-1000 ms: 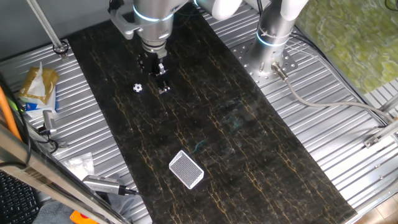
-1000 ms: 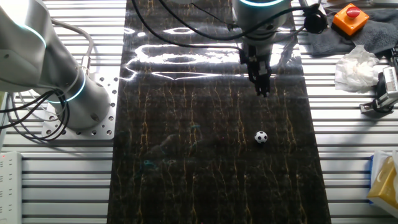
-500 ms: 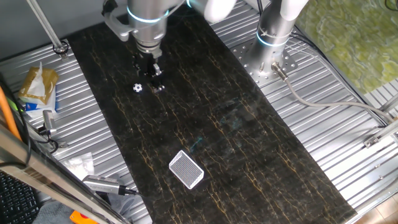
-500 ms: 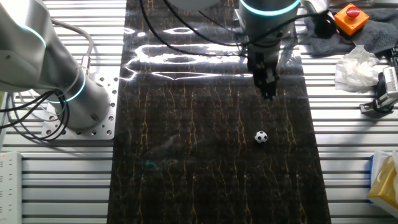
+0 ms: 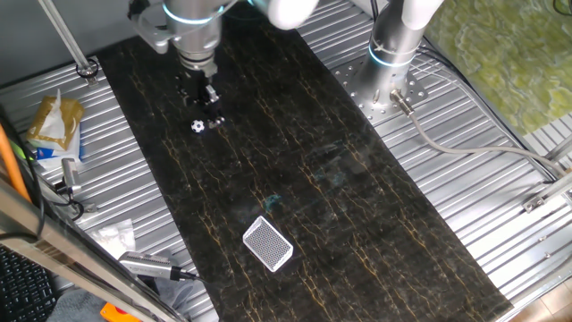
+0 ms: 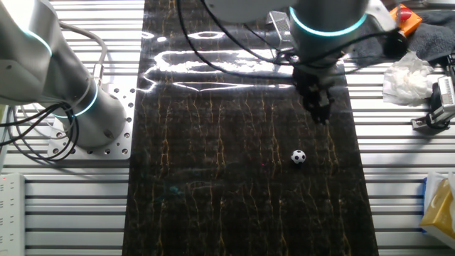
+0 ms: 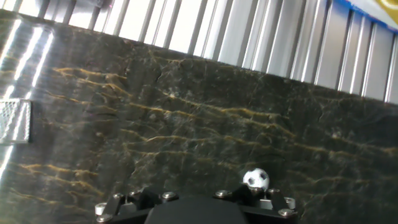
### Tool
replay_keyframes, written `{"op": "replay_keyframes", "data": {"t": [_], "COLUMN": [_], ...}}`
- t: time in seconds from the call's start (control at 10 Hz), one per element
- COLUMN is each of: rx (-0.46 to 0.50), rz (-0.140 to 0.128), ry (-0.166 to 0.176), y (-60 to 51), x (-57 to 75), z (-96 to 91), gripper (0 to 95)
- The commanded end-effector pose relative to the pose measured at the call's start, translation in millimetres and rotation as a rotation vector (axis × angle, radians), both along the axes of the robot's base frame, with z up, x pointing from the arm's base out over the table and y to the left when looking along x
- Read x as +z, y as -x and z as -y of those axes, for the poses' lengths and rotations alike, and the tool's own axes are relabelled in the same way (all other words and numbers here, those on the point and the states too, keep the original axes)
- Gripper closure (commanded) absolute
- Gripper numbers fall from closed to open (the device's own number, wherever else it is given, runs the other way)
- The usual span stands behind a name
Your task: Push the soccer ball into the goal
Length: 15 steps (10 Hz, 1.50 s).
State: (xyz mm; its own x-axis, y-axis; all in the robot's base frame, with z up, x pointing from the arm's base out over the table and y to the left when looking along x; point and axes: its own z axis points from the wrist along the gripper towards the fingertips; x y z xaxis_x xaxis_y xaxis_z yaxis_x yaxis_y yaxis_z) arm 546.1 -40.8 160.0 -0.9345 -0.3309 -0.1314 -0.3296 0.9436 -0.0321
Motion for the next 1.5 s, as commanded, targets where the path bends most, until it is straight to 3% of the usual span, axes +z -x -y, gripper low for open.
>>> {"op": "replay_keyframes", "data": {"t": [0.1,0.8,1.5], "rx": [0.014,0.038,0.032], "rz": [-0.001,-0.018,-0.031], "ry": [-0.005,-0.008,-0.022], "y": [-3.2,-15.9,-15.8], "x": [-4.6,-30.3,-54.5], "z": [5.8,35.1,51.0], "gripper": [19.0,19.0,19.0]}}
